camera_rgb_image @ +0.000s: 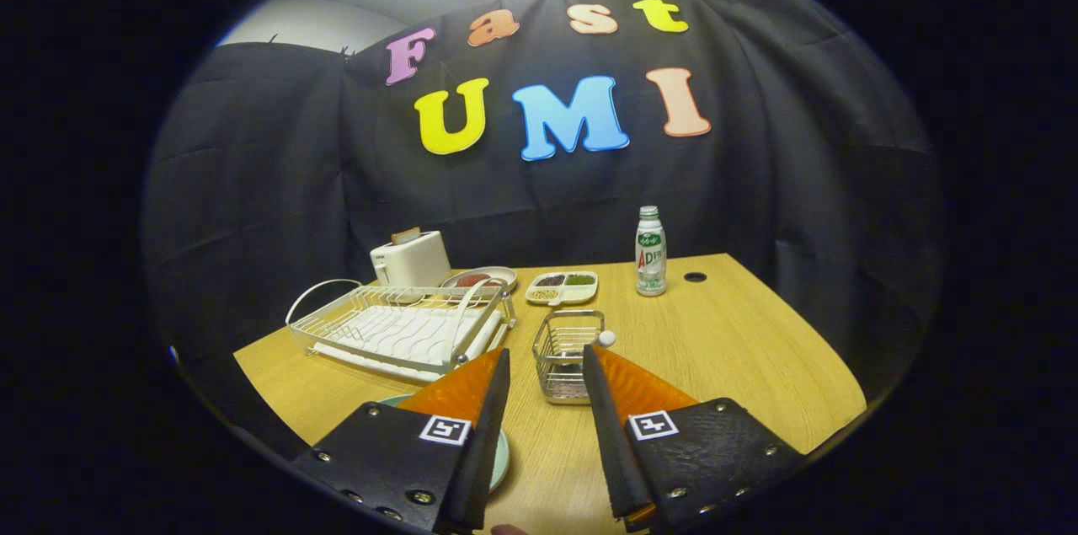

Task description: Take the plate from the dish rack, then take the spoon from the basket and place it into the plate.

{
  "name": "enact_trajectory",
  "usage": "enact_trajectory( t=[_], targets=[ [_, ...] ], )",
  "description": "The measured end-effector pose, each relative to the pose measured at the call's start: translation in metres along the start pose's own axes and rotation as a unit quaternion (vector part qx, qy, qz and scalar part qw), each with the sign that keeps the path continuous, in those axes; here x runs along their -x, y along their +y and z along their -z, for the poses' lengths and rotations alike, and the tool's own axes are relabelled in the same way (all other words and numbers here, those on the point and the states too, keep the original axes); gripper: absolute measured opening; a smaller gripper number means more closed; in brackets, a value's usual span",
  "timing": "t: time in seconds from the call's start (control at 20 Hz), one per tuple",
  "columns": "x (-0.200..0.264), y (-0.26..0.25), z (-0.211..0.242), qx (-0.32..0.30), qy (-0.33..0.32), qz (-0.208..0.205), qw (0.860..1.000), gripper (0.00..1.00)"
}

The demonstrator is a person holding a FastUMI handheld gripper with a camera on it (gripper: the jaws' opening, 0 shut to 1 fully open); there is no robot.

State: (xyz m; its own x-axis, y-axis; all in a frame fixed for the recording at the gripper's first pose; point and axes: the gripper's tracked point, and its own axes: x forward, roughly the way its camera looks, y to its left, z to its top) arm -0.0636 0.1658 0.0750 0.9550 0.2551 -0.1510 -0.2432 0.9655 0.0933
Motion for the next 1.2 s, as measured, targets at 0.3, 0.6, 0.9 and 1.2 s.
enact_trajectory(
  t=[0.3,0.6,0.9,1.2],
  targets=[
    [-0.015,-0.026,-0.023,0.002,-0.083,0.003,0.997,0.54],
    [-0.059,-0.041,-0.004,-0.002,-0.101,0.010,0.995,0.54],
    [-0.104,-0.045,0.024,-0.015,-0.098,0.013,0.995,0.53],
    [-0.116,-0.043,0.017,-0.019,-0.114,0.011,0.993,0.26]
  ],
)
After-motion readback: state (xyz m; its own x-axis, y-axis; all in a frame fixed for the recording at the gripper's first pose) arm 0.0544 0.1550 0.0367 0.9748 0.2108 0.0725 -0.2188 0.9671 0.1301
